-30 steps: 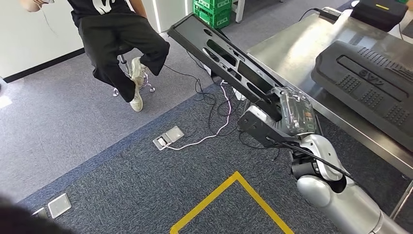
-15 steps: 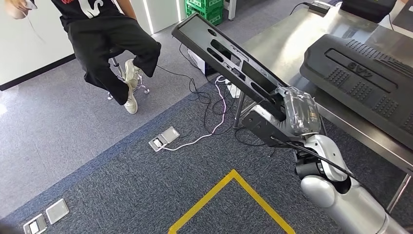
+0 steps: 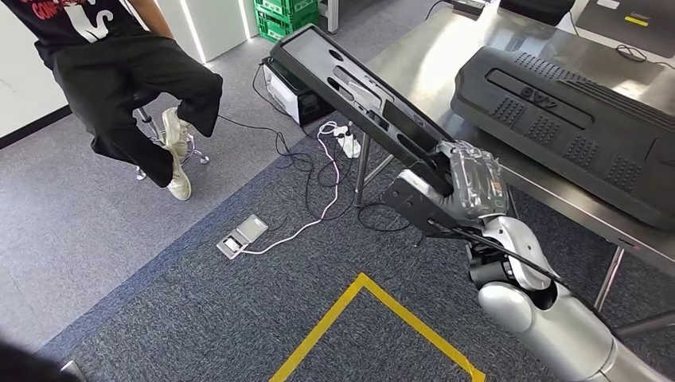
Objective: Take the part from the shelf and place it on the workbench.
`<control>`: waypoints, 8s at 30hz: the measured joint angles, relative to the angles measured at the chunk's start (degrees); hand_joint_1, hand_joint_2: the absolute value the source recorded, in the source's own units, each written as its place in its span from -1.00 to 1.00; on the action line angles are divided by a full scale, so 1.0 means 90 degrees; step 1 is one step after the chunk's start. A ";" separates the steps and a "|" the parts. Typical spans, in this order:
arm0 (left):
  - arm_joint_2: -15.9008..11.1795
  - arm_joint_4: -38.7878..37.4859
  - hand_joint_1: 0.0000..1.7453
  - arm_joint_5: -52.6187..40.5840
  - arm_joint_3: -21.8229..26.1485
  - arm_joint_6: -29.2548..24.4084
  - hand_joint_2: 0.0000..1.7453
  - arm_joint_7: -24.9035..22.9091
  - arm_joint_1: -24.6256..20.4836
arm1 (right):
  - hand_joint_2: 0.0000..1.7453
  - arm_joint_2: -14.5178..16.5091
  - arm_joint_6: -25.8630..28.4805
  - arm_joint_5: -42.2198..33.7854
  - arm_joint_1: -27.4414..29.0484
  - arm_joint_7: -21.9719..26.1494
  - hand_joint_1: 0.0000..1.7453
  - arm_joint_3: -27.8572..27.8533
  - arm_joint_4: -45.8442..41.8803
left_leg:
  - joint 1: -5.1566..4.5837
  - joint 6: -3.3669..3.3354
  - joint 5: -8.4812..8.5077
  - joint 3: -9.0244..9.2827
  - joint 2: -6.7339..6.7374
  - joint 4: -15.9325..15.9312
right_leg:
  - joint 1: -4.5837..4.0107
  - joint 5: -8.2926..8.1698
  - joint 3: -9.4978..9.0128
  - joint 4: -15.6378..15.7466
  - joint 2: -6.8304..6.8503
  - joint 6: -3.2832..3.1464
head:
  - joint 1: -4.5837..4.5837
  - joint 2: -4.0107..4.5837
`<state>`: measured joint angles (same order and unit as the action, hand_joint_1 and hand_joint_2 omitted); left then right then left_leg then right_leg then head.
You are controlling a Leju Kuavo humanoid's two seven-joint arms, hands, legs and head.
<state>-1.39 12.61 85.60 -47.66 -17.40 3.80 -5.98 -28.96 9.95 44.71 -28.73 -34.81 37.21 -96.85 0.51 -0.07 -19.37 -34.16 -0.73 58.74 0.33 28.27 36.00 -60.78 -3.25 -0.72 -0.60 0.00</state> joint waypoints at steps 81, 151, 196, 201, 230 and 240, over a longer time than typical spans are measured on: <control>0.0059 0.0000 -1.00 0.0234 0.0418 0.0359 -1.00 0.0372 0.0089 | 1.00 -0.0034 0.0004 0.0067 0.0072 0.0086 1.00 -0.0004 0.0041 | 0.0004 0.0274 -0.1021 -0.0667 0.0150 0.1781 | -0.0020 -0.0141 -0.0090 0.0217 0.0275 -0.0194 | 0.0155 0.0000; 0.0052 -0.0012 -1.00 0.0240 0.0430 0.0309 -1.00 0.0350 0.0010 | 1.00 -0.0049 -0.0100 -0.0129 0.0096 0.0242 1.00 0.0019 0.0140 | 0.0401 0.0452 -0.0270 0.0643 0.0262 -0.0398 | 0.0377 -0.0285 0.0085 0.0009 0.0402 0.0572 | 0.0085 0.0009; 0.0055 -0.0027 -1.00 0.0240 0.0428 0.0213 -1.00 0.0386 -0.0032 | 1.00 0.0012 -0.0071 -0.0089 0.0066 0.0291 1.00 0.0055 0.0177 | -0.0181 -0.0068 -0.0141 -0.0106 0.0044 0.0151 | -0.0063 0.0085 -0.0233 0.0145 0.0230 -0.0117 | 0.0296 0.0007; 0.0055 -0.0027 -1.00 0.0231 0.0428 0.0195 -1.00 0.0386 -0.0046 | 1.00 0.0012 -0.0071 -0.0092 0.0066 0.0293 1.00 0.0055 0.0177 | -0.0171 -0.0068 -0.0141 -0.0104 0.0045 0.0150 | -0.0069 0.0085 -0.0232 0.0145 0.0231 -0.0118 | 0.0285 0.0007; 0.0076 -0.0024 -1.00 0.0223 0.0428 0.0141 -1.00 0.0365 -0.0119 | 1.00 0.0019 -0.0052 -0.0107 0.0030 0.0312 1.00 0.0062 0.0253 | 0.0001 0.0141 -0.0332 0.0158 0.0136 0.0084 | 0.0103 -0.0138 0.0092 0.0059 0.0376 0.0086 | 0.0024 0.0000; 0.0081 -0.0024 -1.00 0.0213 0.0428 0.0141 -1.00 0.0362 -0.0105 | 1.00 0.0027 -0.0049 -0.0106 0.0029 0.0313 1.00 0.0062 0.0257 | -0.0010 0.0150 -0.0379 -0.0636 0.0121 0.1241 | 0.0031 0.0036 -0.0156 0.0097 0.0289 -0.0151 | 0.0247 0.0000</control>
<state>-0.66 12.39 87.52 -43.80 -16.13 7.06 -6.93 -28.71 9.51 43.76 -28.46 -32.00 37.77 -94.53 0.42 1.27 -22.78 -39.89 0.36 69.91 0.61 28.59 34.59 -59.91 -0.64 -2.08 1.62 0.00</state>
